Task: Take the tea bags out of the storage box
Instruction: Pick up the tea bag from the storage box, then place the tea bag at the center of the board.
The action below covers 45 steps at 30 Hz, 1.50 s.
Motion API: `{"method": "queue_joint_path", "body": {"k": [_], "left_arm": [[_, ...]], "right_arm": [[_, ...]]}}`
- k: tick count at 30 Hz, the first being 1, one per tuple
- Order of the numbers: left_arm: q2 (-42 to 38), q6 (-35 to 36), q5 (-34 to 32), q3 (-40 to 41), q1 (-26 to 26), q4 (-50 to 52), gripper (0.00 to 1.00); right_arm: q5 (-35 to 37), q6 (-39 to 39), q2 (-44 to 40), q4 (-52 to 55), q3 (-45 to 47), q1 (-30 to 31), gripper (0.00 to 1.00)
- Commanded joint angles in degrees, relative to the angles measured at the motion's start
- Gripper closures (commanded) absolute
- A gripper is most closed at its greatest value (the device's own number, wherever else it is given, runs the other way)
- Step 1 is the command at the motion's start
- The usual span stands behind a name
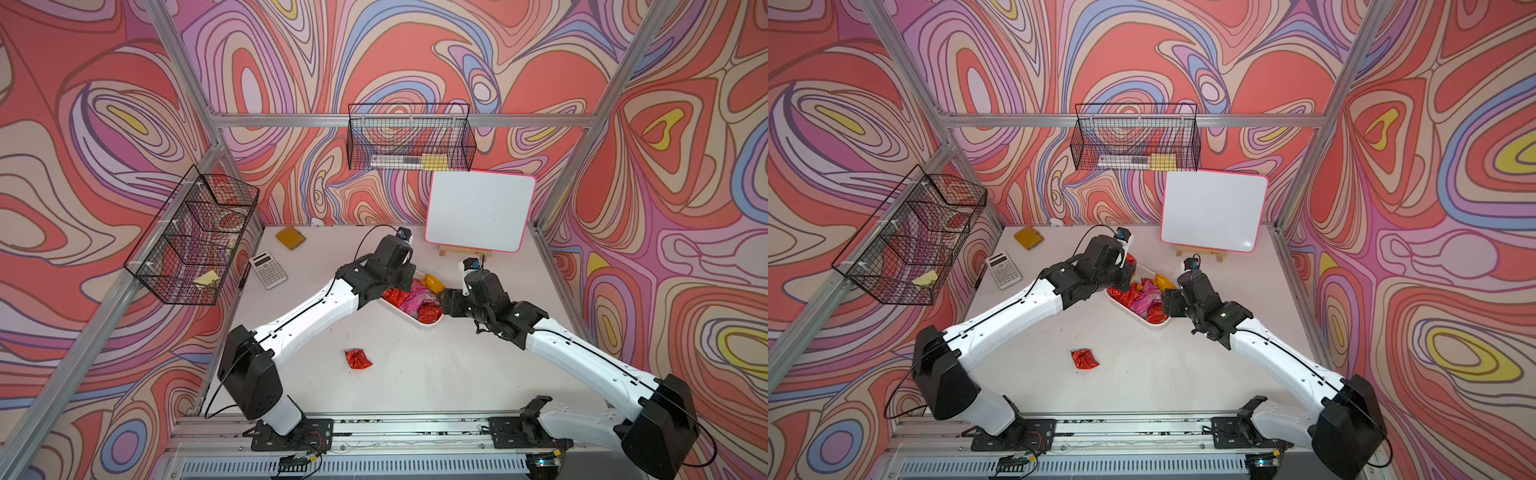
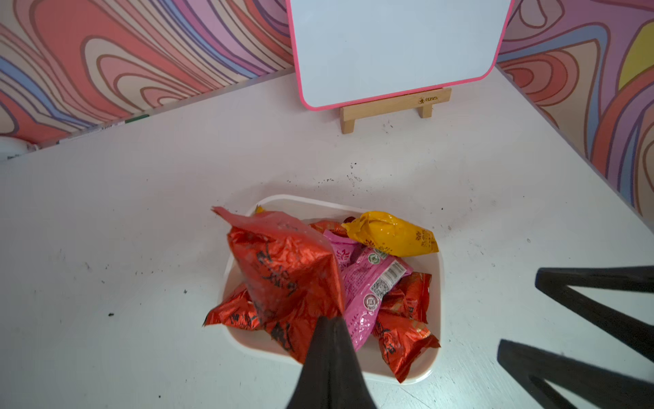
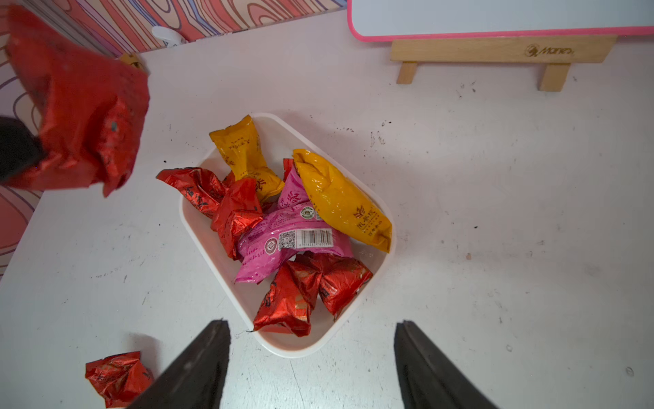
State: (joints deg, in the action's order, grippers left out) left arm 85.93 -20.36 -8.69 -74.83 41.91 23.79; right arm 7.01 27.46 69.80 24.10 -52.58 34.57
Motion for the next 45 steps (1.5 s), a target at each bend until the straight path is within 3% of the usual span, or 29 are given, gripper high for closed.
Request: {"method": "queue_joint_path", "body": {"k": [1, 7, 15, 22, 24, 27, 33, 37, 45], "left_arm": [[-8.36, -12.33, -3.97, 10.35, -0.42, -3.44, 1.0], [-23.52, -26.94, -8.52, 31.18, -1.14, -9.87, 1.0], [-27.92, -37.83, -3.9, 48.61, -5.06, -20.57, 1.0], [-27.78, -41.14, -5.11, 52.26, -5.29, -19.16, 0.98], [-28.41, -41.48, -5.32, 52.63, -5.26, -18.66, 0.87], [-30.47, -40.98, -5.87, 52.18, -5.34, -16.88, 0.6], [-37.29, -38.29, -8.66, 49.68, -5.52, -11.59, 0.37], [-41.1, -38.29, -8.85, 48.81, -6.28, -10.67, 0.32], [-43.05, -40.98, -5.07, 49.51, -9.12, -12.88, 0.32]], "right_arm": [[-4.64, -2.35, 2.65, -1.58, -2.56, -0.14, 0.25], [-11.66, -2.41, 9.51, -4.44, -5.83, -0.15, 0.27], [-15.73, -2.59, 20.35, -6.13, -11.81, -0.06, 0.29], [-16.27, -4.72, 26.3, -7.05, -16.61, 0.14, 0.3], [-16.4, -5.6, 27.46, -6.96, -17.99, 0.28, 0.3], [-17.25, -7.0, 29.33, -7.05, -19.97, 0.56, 0.31], [-17.99, -8.61, 34.84, -8.73, -23.96, 2.04, 0.33], [-17.86, -9.57, 38.87, -9.42, -27.8, 2.83, 0.33], [-15.89, -12.33, 46.91, -8.75, -34.87, 2.9, 0.37]]}}
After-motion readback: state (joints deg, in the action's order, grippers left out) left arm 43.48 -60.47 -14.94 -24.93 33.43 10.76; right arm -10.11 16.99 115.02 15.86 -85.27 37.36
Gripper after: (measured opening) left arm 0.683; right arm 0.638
